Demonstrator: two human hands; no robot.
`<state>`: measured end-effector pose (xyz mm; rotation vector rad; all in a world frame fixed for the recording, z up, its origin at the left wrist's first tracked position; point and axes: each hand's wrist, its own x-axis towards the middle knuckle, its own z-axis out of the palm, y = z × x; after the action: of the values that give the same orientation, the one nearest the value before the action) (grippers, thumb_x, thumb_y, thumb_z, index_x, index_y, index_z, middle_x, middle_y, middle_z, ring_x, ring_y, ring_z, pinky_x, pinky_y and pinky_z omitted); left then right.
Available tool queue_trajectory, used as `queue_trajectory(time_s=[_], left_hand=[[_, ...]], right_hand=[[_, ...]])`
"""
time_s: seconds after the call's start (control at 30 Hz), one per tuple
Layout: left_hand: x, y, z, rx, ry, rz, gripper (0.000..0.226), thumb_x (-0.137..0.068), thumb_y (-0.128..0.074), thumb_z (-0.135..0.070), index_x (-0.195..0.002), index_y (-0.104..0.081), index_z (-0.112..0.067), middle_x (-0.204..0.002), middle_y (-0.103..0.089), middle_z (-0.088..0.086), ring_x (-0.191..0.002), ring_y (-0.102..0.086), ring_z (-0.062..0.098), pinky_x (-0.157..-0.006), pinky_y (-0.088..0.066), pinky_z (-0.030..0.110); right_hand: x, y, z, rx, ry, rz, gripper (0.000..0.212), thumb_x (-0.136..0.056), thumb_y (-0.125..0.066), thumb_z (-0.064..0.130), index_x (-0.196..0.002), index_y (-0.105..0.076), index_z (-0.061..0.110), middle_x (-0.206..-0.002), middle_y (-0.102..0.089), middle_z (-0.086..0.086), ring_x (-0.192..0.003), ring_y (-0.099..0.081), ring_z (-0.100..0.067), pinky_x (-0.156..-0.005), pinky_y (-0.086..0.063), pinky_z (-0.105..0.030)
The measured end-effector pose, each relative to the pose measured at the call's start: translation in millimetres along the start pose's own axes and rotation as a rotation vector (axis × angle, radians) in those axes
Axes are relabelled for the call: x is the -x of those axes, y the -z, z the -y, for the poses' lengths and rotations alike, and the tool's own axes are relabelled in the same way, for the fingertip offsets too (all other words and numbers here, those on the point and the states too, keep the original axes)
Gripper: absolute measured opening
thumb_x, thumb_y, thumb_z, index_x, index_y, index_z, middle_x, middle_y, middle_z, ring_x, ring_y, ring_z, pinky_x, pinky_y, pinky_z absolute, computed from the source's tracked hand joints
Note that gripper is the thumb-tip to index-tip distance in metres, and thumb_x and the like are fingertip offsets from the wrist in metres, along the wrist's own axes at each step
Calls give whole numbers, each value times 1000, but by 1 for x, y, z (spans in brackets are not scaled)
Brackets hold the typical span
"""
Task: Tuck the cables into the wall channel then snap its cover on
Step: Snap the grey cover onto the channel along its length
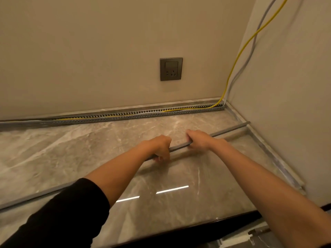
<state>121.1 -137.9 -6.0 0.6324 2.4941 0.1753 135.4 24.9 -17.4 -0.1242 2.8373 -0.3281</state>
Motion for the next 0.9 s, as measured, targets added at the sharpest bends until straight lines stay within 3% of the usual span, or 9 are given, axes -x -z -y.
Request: queue_trajectory(time_s=[0.07,0.13,0.2,0.3,0.37,0.5,0.6,0.9], left_hand=[[0,6,6,53,19,-81,19,-89,-47,-2,-107,-44,-2,-82,-57,14,-63,-60,25,-52,-50,29],[-2,15,14,8,2,-203,27,-93,-42,-7,-120,-38,-3,-100,-57,19,-84,-59,32,-61,-44,33],[-6,23,26,-42,-28,-288,36,-97,-40,-18,-129,-29,-4,-112,-58,21,-87,-56,32,-66,-39,35],[-9,40,45,-159,-70,-336,49,-96,-42,-40,-129,-29,-5,-110,-62,19,-83,-57,30,-68,-43,37],[-12,55,58,-342,-90,-366,56,-93,-38,-52,-129,-32,-9,-109,-64,17,-93,-61,33,-71,-45,39],[-23,82,77,-525,-122,-457,51,-94,-32,-53,-128,-39,-14,-112,-61,16,-96,-62,34,-74,-49,40],[-37,99,86,-529,-93,-467,47,-96,-33,-48,-130,-38,-15,-116,-58,17,-100,-60,34,-79,-49,41],[-91,113,128,-533,98,-366,53,-95,-34,-50,-127,-39,-8,-124,-51,18,-112,-55,32,-90,-46,40]], right_hand=[[-6,5,3,-10,10,-79,17,-89,-55,10,-93,-40,15,-111,-61,-16,-103,-56,-33,-77,-40,-36],[-15,14,7,24,42,-115,20,-91,-53,11,-109,-46,13,-116,-62,-13,-110,-54,-31,-90,-41,-39],[-25,24,9,80,73,-103,30,-92,-52,14,-121,-48,14,-122,-59,-8,-117,-49,-29,-99,-35,-38],[-42,38,2,118,81,-65,23,-93,-51,18,-116,-49,21,-125,-53,-8,-120,-45,-29,-101,-32,-38],[-51,47,-5,124,52,-74,31,-93,-51,20,-124,-48,17,-129,-51,-10,-123,-43,-30,-104,-32,-38],[-66,61,-19,136,-8,-174,26,-93,-54,17,-118,-52,12,-125,-56,-13,-121,-48,-31,-96,-33,-36],[-85,69,-24,101,-26,-174,13,-92,-57,22,-100,-50,16,-111,-57,-14,-116,-51,-32,-85,-32,-34],[-149,62,-31,22,-13,-149,36,-94,-51,33,-126,-49,18,-127,-53,-9,-125,-42,-26,-108,-23,-36]])
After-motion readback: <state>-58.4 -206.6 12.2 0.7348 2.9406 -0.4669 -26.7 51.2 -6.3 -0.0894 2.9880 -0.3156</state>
